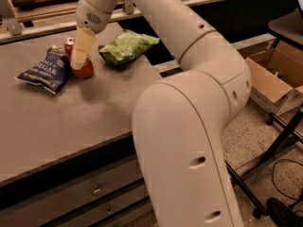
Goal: Move coke can near blue chip bag
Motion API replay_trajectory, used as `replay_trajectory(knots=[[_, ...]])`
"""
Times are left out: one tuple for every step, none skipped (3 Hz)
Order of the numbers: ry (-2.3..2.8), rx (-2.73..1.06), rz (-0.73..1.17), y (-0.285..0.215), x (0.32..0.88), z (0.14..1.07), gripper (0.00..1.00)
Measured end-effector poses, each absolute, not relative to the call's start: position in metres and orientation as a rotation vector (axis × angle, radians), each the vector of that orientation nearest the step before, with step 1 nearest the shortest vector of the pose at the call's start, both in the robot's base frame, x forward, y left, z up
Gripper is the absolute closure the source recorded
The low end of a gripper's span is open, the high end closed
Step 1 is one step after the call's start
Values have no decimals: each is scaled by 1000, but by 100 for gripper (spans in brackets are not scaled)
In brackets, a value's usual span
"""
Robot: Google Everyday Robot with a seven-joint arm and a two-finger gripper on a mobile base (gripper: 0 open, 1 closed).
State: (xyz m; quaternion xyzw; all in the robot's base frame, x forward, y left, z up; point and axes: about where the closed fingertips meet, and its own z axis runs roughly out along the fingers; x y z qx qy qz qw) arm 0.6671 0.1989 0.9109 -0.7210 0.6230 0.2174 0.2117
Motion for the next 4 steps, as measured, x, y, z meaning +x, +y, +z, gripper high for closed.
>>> replay_trajectory(knots=[[1598, -1979, 518, 170, 665, 935, 0], [1499, -1892, 407, 118, 653, 955, 0], [1542, -1833, 364, 76, 654, 938, 0], [1542, -1833, 364, 76, 654, 938, 0]])
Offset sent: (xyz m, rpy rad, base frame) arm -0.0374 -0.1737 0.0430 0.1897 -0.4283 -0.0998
